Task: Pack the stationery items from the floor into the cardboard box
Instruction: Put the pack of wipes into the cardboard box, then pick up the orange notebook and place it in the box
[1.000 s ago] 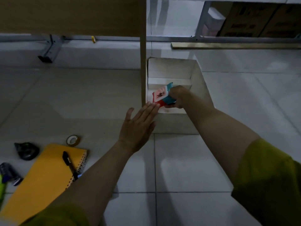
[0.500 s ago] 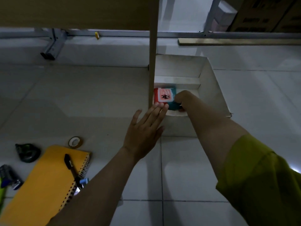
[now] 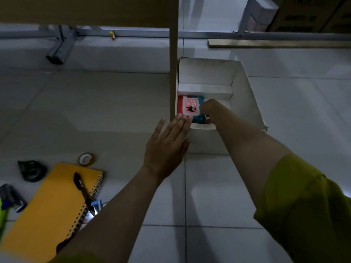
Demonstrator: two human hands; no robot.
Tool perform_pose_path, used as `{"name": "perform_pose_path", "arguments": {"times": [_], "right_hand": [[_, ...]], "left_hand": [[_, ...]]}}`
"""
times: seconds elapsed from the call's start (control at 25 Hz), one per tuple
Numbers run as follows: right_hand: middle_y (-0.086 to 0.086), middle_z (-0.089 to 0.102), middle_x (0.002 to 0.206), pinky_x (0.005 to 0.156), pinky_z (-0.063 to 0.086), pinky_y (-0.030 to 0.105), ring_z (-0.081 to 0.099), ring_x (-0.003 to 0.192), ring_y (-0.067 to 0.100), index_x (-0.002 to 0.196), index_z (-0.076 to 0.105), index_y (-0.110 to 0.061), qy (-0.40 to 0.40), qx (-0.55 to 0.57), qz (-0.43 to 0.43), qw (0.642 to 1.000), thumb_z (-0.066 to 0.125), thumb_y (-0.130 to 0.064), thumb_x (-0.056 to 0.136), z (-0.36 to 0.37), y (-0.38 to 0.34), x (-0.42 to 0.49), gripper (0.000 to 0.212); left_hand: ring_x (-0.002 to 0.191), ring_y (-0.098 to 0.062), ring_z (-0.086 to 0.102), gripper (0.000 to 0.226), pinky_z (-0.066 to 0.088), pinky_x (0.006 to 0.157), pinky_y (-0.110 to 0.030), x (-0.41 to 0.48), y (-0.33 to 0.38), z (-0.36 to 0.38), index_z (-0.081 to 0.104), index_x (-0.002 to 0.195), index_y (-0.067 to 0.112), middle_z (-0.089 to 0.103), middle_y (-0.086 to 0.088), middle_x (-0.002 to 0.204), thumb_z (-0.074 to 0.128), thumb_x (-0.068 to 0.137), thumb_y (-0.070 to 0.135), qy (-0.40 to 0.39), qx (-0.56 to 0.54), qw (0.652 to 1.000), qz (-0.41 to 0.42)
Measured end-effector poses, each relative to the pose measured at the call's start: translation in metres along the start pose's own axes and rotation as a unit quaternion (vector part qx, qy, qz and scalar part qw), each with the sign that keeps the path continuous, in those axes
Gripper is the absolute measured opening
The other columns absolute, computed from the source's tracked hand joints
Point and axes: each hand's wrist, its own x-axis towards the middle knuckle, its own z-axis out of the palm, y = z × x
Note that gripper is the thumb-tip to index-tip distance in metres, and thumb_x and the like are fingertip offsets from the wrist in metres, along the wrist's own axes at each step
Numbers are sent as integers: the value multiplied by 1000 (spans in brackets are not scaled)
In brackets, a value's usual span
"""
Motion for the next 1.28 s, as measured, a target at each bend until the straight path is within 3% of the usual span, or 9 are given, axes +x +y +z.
{"name": "perform_pose_path", "arguments": {"times": [0.12,0.2,0.28,0.36,0.52,0.8,0.92,1.04,1.28], "right_hand": [[15,55,126,97,48,34,56,114,27,126,49,-2,15,21,-9,1000,55,-22,93,-1,2,-11,39],[13,59,113,75,51,23,62,91,20,114,54,-1,47,59,-24,997,53,-20,95,-3,3,-19,27],[6,56,84,48,36,15,48,59,9,81,51,-4,98,95,-39,990,46,-19,98,-13,2,-30,22],[-1,47,70,43,26,14,40,53,6,76,47,-7,160,101,-77,979,40,-16,99,-23,1,-44,26],[-1,55,96,56,40,12,51,73,5,111,59,-12,204,249,-165,932,43,-10,95,-34,0,-83,22],[3,54,97,81,48,30,55,89,15,89,47,-21,219,332,-224,890,43,-7,91,0,10,-152,15],[9,53,104,77,45,14,53,89,16,90,48,-17,214,290,-288,887,48,-1,90,42,25,-171,16],[10,51,102,69,38,0,49,89,15,101,53,-7,131,205,-366,898,50,7,85,86,47,-186,21],[6,47,116,82,39,15,49,99,13,110,51,-10,-72,58,-391,916,47,5,88,155,88,-201,27]], "left_hand": [[140,-20,34,52,22,114,-45,0,-1,-4,31,144,11,40,-9,148,30,97,35,-26,-14,1000,-5],[144,-16,20,56,16,116,-39,-1,-2,-9,21,147,13,28,-7,155,34,97,31,-51,-64,997,-12],[146,-11,4,63,9,118,-35,-2,-4,-16,7,149,17,11,-1,159,39,95,26,-90,-121,988,-16],[146,-9,0,67,7,119,-33,-6,-8,-26,2,149,20,3,3,160,41,95,23,-105,-136,985,-5],[144,-5,-2,69,5,119,-30,-27,-25,-43,3,149,21,2,5,159,43,93,17,-108,-134,985,-21],[143,-8,-4,69,9,119,-34,-90,-61,-62,6,149,16,3,-1,159,46,93,13,-108,-141,975,-136],[147,-14,-3,68,11,121,-37,-124,-71,-65,3,149,17,0,-2,160,45,95,16,-130,-147,962,-190],[148,-17,1,67,10,119,-36,-155,-75,-68,5,149,18,1,-2,160,45,96,19,-145,-163,945,-246],[148,-20,2,57,13,119,-43,-205,-88,-64,19,148,17,9,0,158,45,97,23,-142,-160,918,-333]]}}
